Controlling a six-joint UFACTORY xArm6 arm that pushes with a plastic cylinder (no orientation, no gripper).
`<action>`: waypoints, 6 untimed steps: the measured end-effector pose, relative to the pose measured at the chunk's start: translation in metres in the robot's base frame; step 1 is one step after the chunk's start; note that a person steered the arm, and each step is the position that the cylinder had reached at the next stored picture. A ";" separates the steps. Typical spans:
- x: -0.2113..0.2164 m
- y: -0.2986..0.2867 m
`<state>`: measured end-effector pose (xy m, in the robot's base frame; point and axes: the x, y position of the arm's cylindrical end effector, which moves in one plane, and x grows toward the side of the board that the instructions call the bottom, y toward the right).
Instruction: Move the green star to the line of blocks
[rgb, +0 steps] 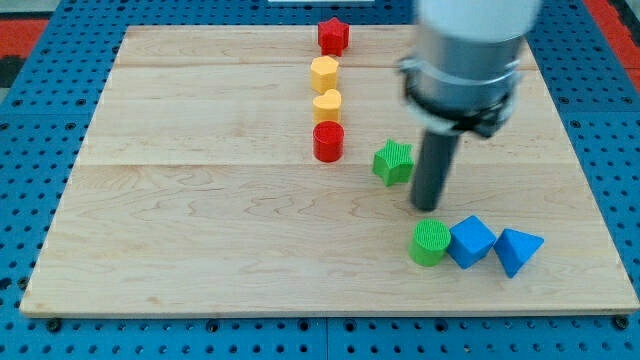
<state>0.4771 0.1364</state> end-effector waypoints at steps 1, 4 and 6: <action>-0.063 0.026; -0.013 -0.064; -0.009 -0.199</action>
